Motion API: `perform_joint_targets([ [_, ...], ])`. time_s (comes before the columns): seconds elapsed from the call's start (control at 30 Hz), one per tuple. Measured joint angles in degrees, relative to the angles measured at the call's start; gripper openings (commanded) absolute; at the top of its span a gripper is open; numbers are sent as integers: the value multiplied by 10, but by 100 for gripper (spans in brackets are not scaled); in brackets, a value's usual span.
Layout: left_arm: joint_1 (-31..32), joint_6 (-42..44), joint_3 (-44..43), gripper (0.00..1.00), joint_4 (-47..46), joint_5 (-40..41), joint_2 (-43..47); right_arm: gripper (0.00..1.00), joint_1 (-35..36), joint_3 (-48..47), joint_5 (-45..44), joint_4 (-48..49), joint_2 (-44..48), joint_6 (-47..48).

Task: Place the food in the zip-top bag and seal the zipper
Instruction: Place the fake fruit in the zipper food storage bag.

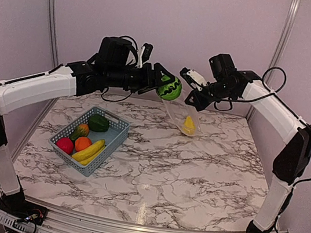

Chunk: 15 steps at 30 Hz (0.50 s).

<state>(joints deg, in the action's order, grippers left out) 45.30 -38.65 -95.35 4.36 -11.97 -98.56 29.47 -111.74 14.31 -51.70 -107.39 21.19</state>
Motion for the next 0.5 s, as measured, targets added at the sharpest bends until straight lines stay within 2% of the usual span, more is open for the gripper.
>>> perform_joint_targets([
  [0.27,31,-2,-53,37,-19,-10,-87,0,0,-3,-3,-3,-5,-8],
  [0.5,32,2,-72,35,-12,-4,-121,0,0,-3,-4,-7,-5,-15],
])
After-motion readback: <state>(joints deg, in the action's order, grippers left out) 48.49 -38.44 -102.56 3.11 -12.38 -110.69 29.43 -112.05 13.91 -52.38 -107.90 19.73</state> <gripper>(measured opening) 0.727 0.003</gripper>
